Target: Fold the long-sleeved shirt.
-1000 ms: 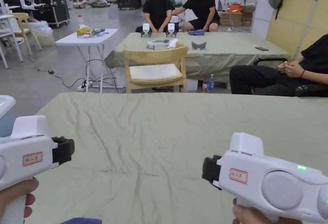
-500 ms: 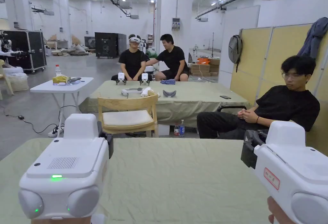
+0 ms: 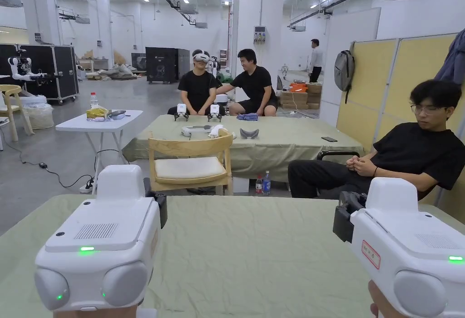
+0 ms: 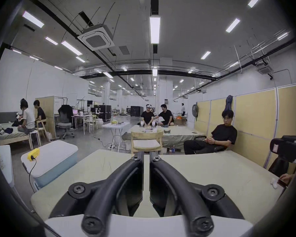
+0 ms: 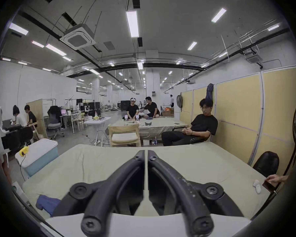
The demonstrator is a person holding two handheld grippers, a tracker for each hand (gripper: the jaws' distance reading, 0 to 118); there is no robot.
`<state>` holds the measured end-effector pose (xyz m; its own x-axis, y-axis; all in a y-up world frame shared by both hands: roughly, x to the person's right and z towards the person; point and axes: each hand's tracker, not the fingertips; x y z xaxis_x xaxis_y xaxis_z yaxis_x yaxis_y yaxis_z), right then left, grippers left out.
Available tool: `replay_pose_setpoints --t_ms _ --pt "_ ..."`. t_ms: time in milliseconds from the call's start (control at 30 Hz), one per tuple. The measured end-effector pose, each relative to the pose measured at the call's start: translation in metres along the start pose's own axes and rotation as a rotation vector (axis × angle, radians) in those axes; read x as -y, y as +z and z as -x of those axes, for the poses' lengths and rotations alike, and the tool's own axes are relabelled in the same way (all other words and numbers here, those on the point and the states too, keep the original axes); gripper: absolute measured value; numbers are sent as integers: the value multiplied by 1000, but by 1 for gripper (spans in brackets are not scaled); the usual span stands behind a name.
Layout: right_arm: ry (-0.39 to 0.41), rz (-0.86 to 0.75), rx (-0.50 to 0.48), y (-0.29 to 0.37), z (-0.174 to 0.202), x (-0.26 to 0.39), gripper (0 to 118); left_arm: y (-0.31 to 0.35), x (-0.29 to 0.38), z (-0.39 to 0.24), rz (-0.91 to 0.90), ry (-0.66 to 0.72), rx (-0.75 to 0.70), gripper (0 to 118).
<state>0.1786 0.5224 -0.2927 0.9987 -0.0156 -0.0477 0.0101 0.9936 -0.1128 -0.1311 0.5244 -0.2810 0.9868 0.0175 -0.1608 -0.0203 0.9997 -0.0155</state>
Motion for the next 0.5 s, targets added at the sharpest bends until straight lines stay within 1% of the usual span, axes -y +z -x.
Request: replay_pose_setpoints --t_ms 33,67,100,133,167,200,267,300,500 --pt "-1 2 -8 -1 0 0 34 -1 -1 0 -1 9 14 18" --pt "10 3 -13 -4 0 0 71 -3 -2 -1 -2 15 29 47" --pt "20 8 -8 -8 1 1 118 -5 -3 -1 3 16 33 108" --pt "16 -25 25 -7 0 6 118 -5 -3 -1 26 13 40 117" --pt "11 -25 39 -11 -5 8 118 -3 -5 -1 -12 34 60 114" --pt "11 -16 28 -13 -9 11 118 -3 -5 -1 -13 17 47 118" --pt "-4 -6 8 -18 -16 16 118 -3 -8 3 -10 15 43 118" --pt "-5 -4 7 -16 -11 8 118 -3 -8 5 -16 18 39 118" --pt "21 3 -2 -15 -5 8 118 -3 -7 6 -15 20 37 118"
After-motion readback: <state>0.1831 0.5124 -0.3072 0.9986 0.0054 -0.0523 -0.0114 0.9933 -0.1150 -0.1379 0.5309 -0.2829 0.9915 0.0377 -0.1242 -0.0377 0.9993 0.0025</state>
